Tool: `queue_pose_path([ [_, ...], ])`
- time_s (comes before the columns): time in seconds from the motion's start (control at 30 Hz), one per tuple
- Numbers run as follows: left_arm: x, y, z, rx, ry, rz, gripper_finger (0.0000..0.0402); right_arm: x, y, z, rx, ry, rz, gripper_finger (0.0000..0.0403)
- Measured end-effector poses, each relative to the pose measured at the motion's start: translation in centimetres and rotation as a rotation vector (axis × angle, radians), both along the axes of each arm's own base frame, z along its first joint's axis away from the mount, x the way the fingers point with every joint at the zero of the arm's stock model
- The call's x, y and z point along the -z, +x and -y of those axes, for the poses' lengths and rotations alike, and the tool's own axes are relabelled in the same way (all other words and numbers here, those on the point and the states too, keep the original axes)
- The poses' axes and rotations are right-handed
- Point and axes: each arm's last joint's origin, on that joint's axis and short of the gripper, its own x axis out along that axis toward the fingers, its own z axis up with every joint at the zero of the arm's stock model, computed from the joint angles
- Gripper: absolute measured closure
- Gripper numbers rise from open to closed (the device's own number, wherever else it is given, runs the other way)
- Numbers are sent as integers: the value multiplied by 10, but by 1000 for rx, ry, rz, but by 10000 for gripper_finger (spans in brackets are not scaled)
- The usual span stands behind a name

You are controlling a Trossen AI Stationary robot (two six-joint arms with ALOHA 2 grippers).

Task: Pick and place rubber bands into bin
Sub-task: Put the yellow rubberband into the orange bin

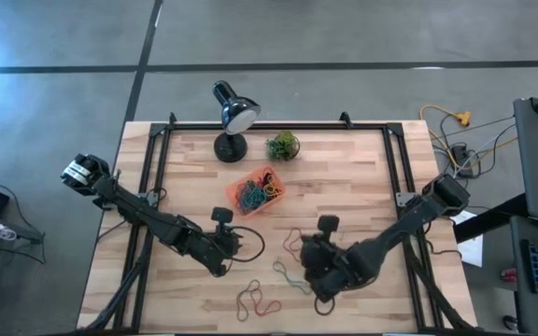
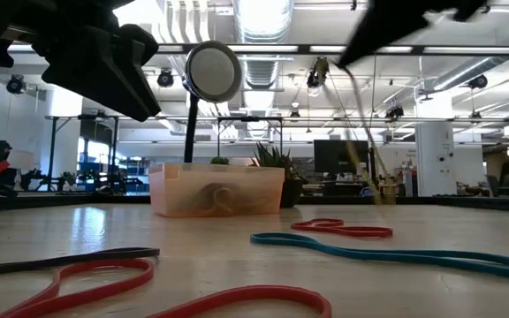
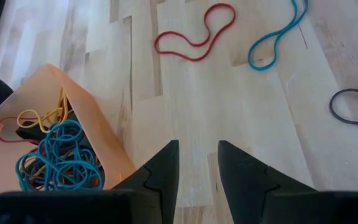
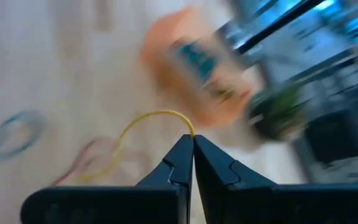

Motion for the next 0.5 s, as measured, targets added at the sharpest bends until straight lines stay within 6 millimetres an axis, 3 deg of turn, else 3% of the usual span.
queue_pose_path([
  [0.23, 0, 0, 0, 2, -2, -1, 306, -35, 19, 12, 7, -224, 76, 395],
  [0.5, 0, 0, 0, 8, -9, -7, 306, -55, 44, 56, 110, -336, 51, 394],
])
